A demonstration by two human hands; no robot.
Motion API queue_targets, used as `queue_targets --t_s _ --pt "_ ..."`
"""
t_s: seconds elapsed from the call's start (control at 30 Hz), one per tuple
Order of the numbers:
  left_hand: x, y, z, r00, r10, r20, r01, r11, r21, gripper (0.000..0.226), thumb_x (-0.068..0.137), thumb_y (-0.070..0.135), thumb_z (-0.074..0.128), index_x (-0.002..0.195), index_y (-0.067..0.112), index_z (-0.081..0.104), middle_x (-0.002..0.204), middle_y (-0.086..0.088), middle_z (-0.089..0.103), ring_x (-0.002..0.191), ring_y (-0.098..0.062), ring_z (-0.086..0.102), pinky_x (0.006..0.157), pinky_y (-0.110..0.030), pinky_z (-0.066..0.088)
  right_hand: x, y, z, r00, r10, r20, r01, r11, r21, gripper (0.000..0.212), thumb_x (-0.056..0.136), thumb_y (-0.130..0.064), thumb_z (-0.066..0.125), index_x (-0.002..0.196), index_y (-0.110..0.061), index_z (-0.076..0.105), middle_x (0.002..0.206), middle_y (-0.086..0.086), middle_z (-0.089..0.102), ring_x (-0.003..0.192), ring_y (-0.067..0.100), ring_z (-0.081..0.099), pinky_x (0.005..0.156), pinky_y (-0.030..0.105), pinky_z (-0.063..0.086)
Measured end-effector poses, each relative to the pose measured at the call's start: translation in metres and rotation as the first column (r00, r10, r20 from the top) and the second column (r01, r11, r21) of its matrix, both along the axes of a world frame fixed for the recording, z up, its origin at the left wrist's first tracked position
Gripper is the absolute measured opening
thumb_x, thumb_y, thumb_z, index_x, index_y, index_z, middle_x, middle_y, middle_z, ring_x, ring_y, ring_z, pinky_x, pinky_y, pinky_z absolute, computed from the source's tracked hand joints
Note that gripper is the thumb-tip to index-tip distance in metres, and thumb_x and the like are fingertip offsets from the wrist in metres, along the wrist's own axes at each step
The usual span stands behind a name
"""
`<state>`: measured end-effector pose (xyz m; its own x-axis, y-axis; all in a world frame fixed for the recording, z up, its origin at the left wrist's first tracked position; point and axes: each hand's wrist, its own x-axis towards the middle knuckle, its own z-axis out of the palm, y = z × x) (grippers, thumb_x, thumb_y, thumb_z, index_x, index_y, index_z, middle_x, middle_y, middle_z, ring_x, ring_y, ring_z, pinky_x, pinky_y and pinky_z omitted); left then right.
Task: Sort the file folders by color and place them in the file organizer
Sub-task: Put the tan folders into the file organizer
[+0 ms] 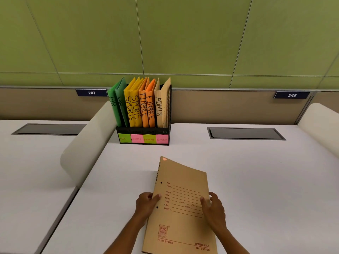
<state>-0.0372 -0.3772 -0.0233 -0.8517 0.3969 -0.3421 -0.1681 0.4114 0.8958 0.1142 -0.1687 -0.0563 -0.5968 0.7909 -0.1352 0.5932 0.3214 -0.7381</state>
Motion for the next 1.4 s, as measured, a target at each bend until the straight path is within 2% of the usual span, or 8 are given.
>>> queue_targets --t_s 0.13,0.37,0.53,0.77,0.9,1.17,1.27,1.4 --pt "-0.004 0.014 0.02 0.997 0.022 -0.075 -0.017 0.998 0.062 0.022 0.087 0.036 0.069 0.093 0.014 0.068 0.089 -0.001 0.075 0.075 -0.017 0.073 0.073 -0.038 0.062 -0.02 0.011 0.017 0.996 0.081 -0.028 -0.081 0.997 0.009 0.056 0.092 -0.045 0.055 0.14 -0.021 0.038 0.141 0.008 0.046 0.122 0.026 0.053 0.098 0.042 0.046" --pt "-0.015 0.042 0.054 0.973 0.076 -0.218 -0.051 0.992 0.117 0.016 0.089 0.034 0.067 0.093 0.02 0.062 0.09 0.001 0.072 0.072 -0.015 0.072 0.063 -0.028 0.06 -0.086 0.038 0.108 0.962 0.246 -0.116 -0.226 0.96 0.166 0.055 0.092 -0.045 0.057 0.138 -0.021 0.041 0.14 0.006 0.045 0.101 0.019 0.061 0.085 0.035 0.054" --pt "-0.022 0.06 0.083 0.95 0.167 -0.265 -0.103 0.965 0.242 0.019 0.089 0.034 0.067 0.096 0.019 0.059 0.09 0.004 0.07 0.071 -0.012 0.071 0.055 -0.016 0.054 -0.142 0.041 0.199 0.917 0.367 -0.159 -0.302 0.896 0.326 0.051 0.092 -0.042 0.058 0.137 -0.022 0.045 0.136 0.003 0.051 0.11 0.021 0.058 0.092 0.042 0.052" --pt "-0.034 0.083 0.105 0.909 0.24 -0.341 -0.107 0.925 0.366 0.019 0.091 0.031 0.064 0.095 0.019 0.049 0.097 0.002 0.069 0.077 -0.015 0.072 0.063 -0.028 0.061 -0.202 0.029 0.306 0.835 0.541 -0.102 -0.426 0.753 0.502 0.058 0.091 -0.045 0.059 0.139 -0.017 0.044 0.137 0.002 0.051 0.126 0.017 0.046 0.097 0.034 0.041" --pt "-0.035 0.095 0.122 0.865 0.287 -0.411 -0.099 0.901 0.422 0.017 0.094 0.024 0.06 0.095 0.018 0.044 0.106 0.004 0.066 0.087 -0.019 0.069 0.062 -0.016 0.057 -0.224 0.027 0.333 0.81 0.585 0.037 -0.508 0.669 0.543 0.056 0.084 -0.045 0.068 0.128 -0.014 0.054 0.125 0.002 0.058 0.114 0.015 0.051 0.083 0.024 0.037" --pt "-0.059 0.112 0.125 0.818 0.296 -0.493 -0.029 0.877 0.479 0.022 0.094 0.024 0.06 0.102 0.019 0.04 0.123 0.005 0.057 0.109 -0.019 0.061 0.085 -0.018 0.052 -0.244 0.032 0.372 0.82 0.547 0.167 -0.515 0.58 0.631 0.042 0.074 -0.043 0.079 0.098 -0.015 0.061 0.095 0.0 0.049 0.087 0.017 0.047 0.054 0.016 0.028" --pt "-0.067 0.12 0.129 0.787 0.312 -0.532 -0.028 0.88 0.475 0.023 0.093 0.028 0.06 0.102 0.021 0.04 0.121 0.007 0.056 0.107 -0.012 0.058 0.086 -0.026 0.056 -0.248 0.035 0.384 0.806 0.556 0.204 -0.545 0.563 0.621 0.035 0.076 -0.04 0.078 0.086 -0.015 0.056 0.078 -0.008 0.046 0.075 0.014 0.046 0.05 0.017 0.027" --pt "-0.08 0.128 0.133 0.776 0.32 -0.543 -0.016 0.871 0.491 0.032 0.089 0.032 0.064 0.107 0.021 0.041 0.115 0.011 0.054 0.101 -0.003 0.057 0.081 -0.019 0.056 -0.249 0.037 0.396 0.755 0.626 0.195 -0.602 0.542 0.587 0.032 0.081 -0.034 0.076 0.074 -0.023 0.047 0.073 -0.012 0.047 0.064 0.004 0.046 0.048 0.016 0.03"
